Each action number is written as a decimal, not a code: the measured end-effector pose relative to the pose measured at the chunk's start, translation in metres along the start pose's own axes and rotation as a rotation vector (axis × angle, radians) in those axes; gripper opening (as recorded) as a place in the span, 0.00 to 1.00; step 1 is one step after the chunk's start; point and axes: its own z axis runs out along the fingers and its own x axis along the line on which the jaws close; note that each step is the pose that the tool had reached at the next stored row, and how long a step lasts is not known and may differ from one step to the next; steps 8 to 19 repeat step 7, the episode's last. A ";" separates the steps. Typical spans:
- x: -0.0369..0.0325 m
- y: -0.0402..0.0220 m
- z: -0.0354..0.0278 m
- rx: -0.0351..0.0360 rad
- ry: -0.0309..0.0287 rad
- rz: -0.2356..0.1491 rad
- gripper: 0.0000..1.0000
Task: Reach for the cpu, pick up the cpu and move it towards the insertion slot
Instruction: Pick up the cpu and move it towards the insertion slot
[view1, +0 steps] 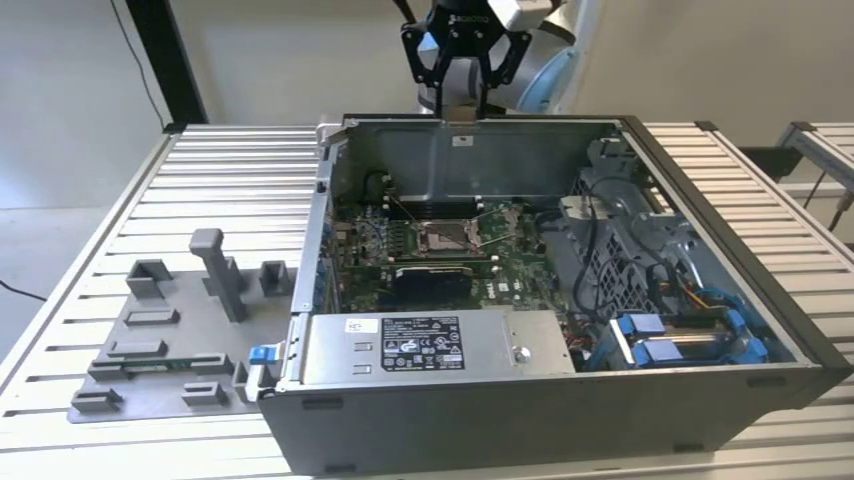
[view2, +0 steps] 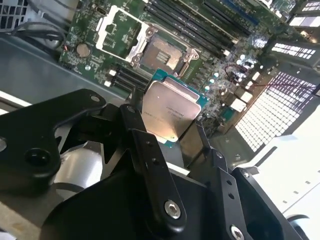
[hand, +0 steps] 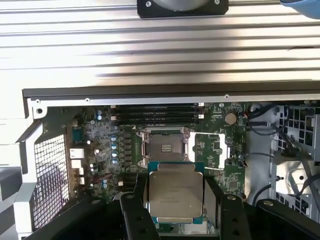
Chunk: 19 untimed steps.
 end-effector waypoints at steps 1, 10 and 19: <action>0.0000 0.0001 -0.0001 0.0002 0.0001 0.000 0.00; 0.0000 0.0002 0.0000 0.0000 -0.0004 0.000 0.00; 0.0000 0.0002 0.0000 0.0000 -0.0004 0.000 0.00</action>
